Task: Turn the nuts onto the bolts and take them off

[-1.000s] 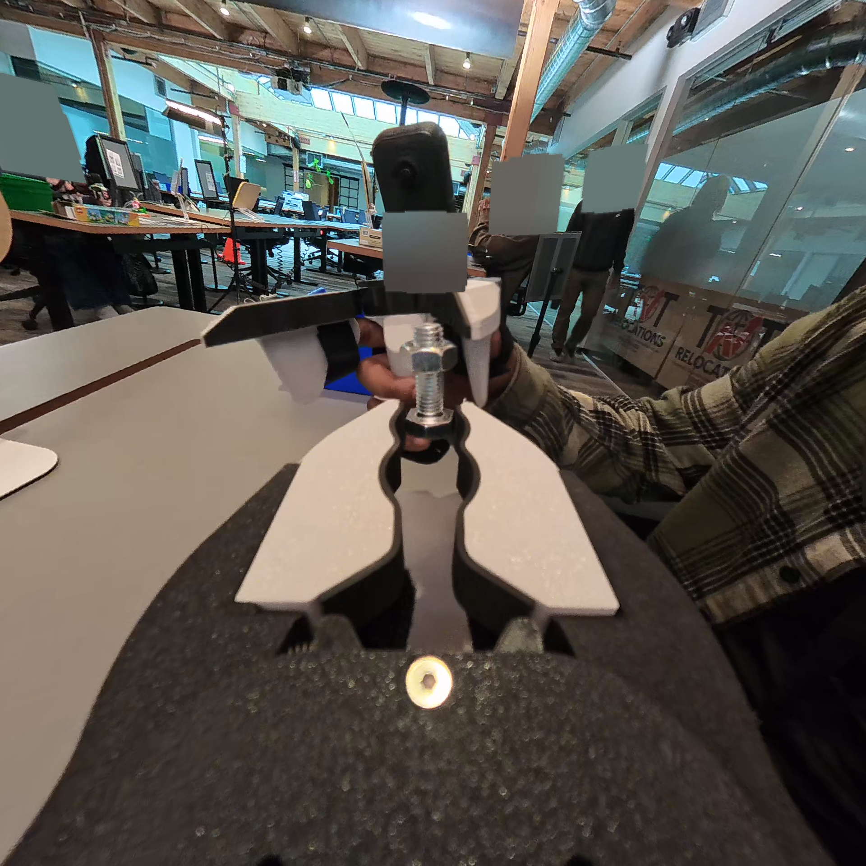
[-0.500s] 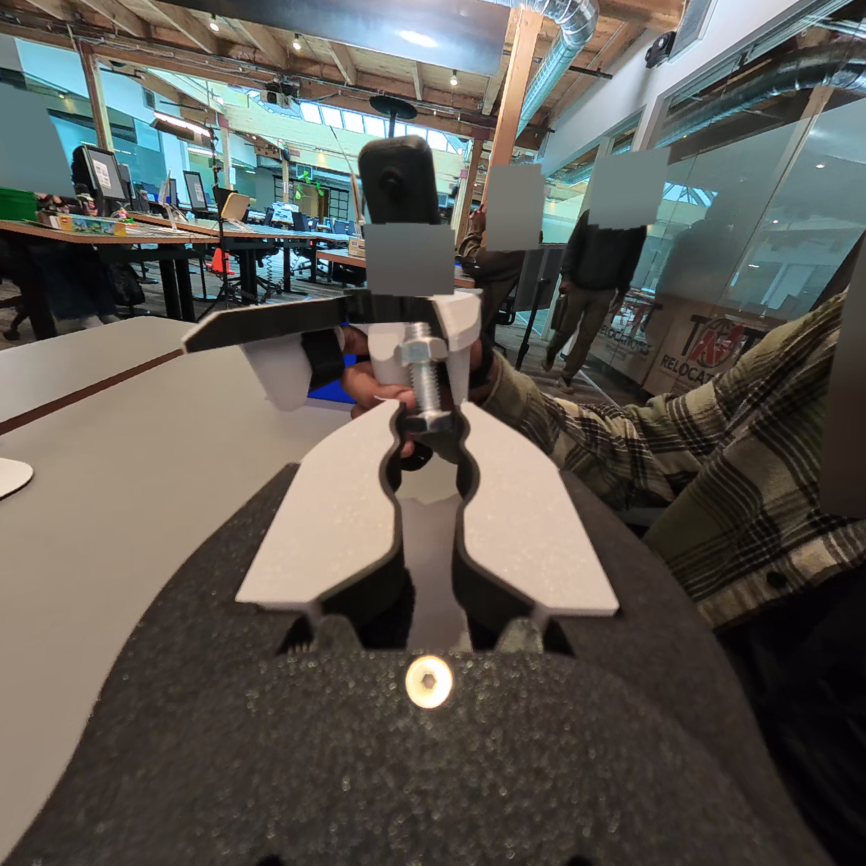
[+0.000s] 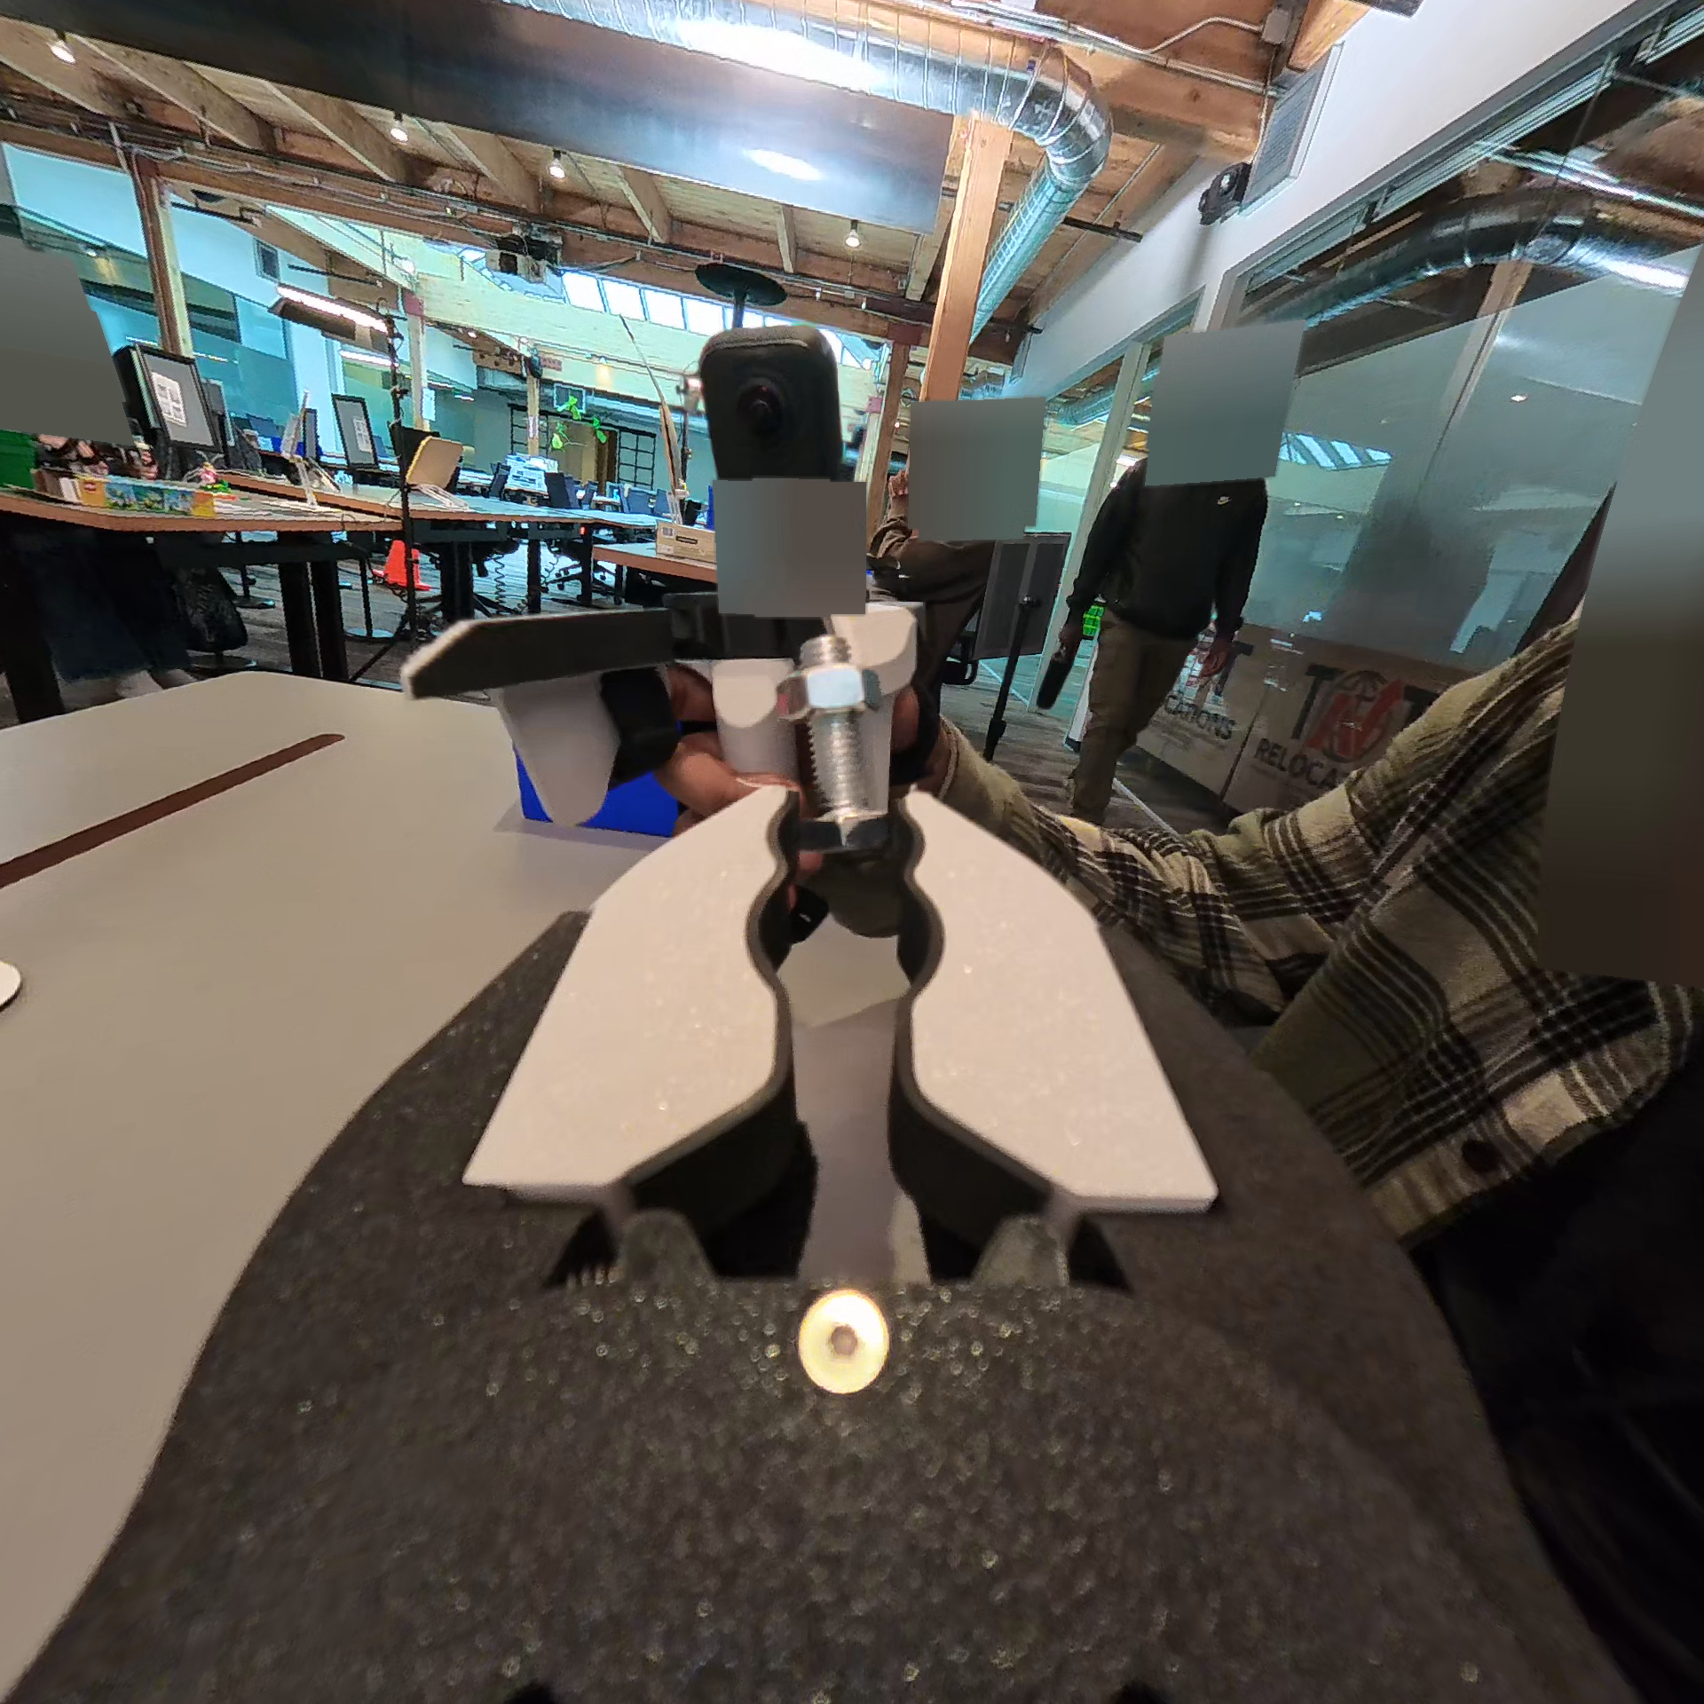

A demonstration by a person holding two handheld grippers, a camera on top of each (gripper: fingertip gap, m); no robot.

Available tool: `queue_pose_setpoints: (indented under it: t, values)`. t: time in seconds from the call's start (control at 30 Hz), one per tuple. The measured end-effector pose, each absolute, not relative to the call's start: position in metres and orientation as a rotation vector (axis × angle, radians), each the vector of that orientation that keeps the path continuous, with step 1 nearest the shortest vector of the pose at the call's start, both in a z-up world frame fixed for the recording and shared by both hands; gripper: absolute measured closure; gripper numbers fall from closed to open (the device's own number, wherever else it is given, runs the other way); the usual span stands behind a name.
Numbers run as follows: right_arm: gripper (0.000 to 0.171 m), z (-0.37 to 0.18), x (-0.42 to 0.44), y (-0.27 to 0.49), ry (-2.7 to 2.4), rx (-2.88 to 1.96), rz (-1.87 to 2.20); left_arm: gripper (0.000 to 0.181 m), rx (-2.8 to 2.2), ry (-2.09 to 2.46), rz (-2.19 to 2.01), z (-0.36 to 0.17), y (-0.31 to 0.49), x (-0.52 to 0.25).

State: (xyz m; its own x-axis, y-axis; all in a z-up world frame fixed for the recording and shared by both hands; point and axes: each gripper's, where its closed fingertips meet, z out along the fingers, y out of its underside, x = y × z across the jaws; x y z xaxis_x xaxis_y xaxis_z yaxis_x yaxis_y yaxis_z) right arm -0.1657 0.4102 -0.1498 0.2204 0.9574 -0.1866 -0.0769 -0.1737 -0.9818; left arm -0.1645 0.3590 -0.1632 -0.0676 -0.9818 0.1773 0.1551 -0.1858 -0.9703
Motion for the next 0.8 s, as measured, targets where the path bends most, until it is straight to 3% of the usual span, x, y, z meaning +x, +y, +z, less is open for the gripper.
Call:
queue_pose_setpoints:
  t: [0.8]
  values:
    - [0.073, -0.136, -0.171, 0.401, -0.924, -1.331, 1.248, 0.163, -1.165, 0.999, -1.529, -0.159, 0.357, -0.164]
